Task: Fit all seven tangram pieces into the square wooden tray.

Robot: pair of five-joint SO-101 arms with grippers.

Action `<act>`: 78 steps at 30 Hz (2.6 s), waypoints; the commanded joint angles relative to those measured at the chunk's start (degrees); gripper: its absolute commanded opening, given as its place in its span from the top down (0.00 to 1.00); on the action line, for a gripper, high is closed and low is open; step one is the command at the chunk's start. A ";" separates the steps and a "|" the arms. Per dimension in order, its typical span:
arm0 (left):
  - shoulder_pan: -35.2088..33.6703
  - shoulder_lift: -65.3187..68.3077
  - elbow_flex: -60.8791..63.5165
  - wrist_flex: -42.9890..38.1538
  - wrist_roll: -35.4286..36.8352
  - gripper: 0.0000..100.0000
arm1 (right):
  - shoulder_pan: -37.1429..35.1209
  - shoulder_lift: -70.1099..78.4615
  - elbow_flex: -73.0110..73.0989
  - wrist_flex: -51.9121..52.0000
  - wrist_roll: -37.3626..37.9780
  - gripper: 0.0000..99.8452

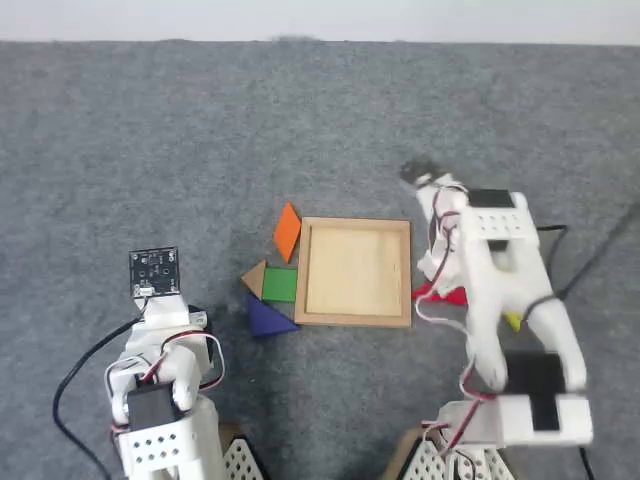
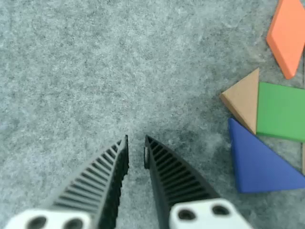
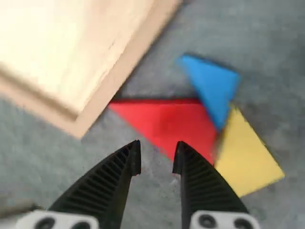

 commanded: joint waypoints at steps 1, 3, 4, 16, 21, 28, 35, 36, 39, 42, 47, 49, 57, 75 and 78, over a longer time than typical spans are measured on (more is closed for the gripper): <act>-0.18 -1.32 -0.66 0.26 -0.35 0.95 | -0.48 0.84 -3.16 2.95 17.23 0.82; -0.18 -1.32 -0.66 0.26 -0.35 0.95 | -0.48 0.13 -2.46 1.10 18.02 0.75; -0.18 -1.32 -0.66 0.26 -0.35 0.95 | -0.31 0.04 -2.37 0.31 18.11 0.72; -0.18 -1.32 -0.66 0.26 -0.35 0.95 | -0.04 9.63 -2.55 -7.69 23.91 0.66; -0.18 -1.32 -0.66 0.26 -0.35 0.95 | 0.04 12.70 -2.64 -10.07 24.09 0.66; -0.18 -1.32 -0.66 0.26 -0.35 0.95 | -0.04 14.55 -2.90 -6.73 24.18 0.66; -0.18 -1.32 -0.66 0.26 -0.35 0.95 | 0.92 15.08 -2.37 -3.12 24.26 0.69; -0.18 -1.32 -0.66 0.26 -0.35 0.95 | 1.36 15.87 -2.29 -2.68 24.26 0.70; -0.18 -1.32 -0.66 0.26 -0.35 0.95 | 3.30 17.27 -2.73 -0.92 24.26 0.74; -0.18 -1.32 -0.66 0.26 -0.35 0.95 | 5.41 17.80 -3.96 -0.13 23.21 0.77; -0.18 -1.32 -0.66 0.26 -0.35 0.95 | 8.13 17.27 -4.57 -3.03 16.70 0.91; -0.18 -1.32 -0.66 0.26 -0.35 0.95 | 8.22 17.27 -6.15 -3.03 13.27 0.99; -0.18 -1.32 -0.66 0.26 -0.35 0.95 | 6.11 17.27 -17.23 4.97 1.05 0.99; -0.18 -1.32 -0.66 0.26 -0.35 0.95 | -18.07 -17.71 -7.74 2.68 -23.03 0.99; -0.18 -1.32 -0.66 0.26 -0.35 0.95 | -22.99 -17.27 -3.60 -3.03 -31.47 0.99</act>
